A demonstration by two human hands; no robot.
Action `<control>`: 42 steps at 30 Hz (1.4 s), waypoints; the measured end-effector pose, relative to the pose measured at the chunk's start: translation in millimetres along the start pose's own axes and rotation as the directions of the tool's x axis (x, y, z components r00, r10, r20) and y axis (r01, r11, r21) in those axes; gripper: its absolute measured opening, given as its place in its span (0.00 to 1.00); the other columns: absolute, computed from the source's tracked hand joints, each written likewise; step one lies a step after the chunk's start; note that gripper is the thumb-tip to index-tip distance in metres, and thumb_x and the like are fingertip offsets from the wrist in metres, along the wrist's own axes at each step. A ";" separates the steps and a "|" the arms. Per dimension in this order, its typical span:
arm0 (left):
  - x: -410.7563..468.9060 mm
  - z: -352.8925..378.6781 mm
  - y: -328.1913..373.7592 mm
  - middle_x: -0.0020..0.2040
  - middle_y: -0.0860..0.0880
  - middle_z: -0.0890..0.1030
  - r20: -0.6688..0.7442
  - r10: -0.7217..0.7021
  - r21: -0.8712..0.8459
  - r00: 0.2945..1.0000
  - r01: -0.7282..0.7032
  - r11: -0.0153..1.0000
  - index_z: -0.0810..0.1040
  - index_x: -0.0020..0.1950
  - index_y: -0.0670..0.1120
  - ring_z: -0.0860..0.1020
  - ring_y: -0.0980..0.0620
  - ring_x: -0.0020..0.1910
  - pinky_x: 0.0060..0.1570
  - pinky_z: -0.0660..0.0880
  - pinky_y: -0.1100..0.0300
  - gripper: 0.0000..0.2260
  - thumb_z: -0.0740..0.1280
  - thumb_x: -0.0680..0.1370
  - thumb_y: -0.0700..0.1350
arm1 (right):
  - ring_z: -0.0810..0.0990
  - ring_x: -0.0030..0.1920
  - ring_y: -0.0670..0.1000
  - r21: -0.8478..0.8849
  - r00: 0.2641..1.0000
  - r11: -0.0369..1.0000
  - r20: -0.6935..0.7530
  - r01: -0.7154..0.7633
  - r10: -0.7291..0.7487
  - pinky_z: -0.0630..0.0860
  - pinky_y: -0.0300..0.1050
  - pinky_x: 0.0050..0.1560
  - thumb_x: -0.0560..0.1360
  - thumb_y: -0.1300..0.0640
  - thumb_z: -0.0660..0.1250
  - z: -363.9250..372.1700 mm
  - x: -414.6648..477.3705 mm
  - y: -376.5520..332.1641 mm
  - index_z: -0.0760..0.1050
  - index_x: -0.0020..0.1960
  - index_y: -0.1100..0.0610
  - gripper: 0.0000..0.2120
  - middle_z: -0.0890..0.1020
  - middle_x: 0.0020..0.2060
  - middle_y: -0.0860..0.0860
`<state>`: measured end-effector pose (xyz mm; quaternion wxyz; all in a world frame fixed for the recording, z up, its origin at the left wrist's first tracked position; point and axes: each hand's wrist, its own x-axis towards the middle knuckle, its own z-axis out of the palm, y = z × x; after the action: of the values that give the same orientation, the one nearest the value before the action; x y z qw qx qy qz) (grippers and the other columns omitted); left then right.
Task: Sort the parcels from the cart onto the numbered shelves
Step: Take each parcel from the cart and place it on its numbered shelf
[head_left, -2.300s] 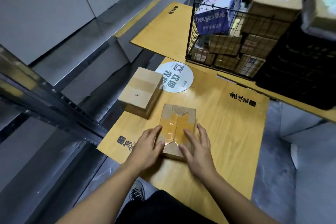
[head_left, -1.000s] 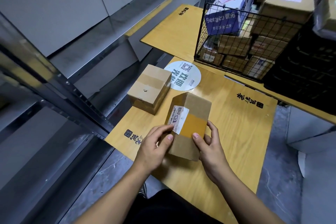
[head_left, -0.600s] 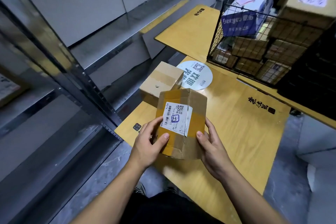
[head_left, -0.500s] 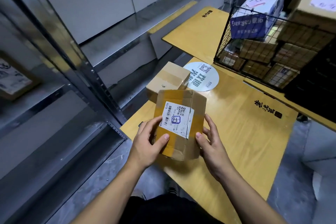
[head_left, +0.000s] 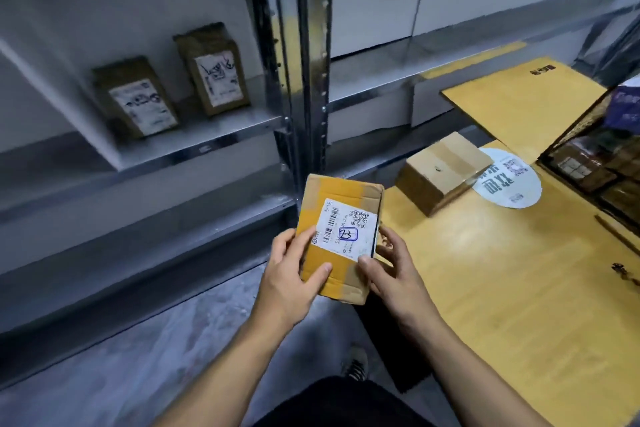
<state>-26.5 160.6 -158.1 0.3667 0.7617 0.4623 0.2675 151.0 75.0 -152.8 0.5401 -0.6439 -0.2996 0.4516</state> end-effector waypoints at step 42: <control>-46.4 -513.3 -275.8 0.68 0.56 0.67 -0.466 -0.195 0.413 0.863 0.407 0.815 0.63 0.74 0.55 0.65 0.54 0.67 0.67 0.65 0.56 0.23 0.62 0.80 0.53 | 0.78 0.62 0.43 0.012 0.841 0.941 0.446 0.337 -0.307 0.74 0.59 0.67 0.75 0.54 0.74 634.8 126.7 -79.0 0.65 0.70 0.40 0.29 0.79 0.62 0.40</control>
<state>-569.8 362.4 -81.8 0.0930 0.6734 0.6974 0.2269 -363.3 474.1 -114.7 0.5043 -0.4828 -0.5328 0.4782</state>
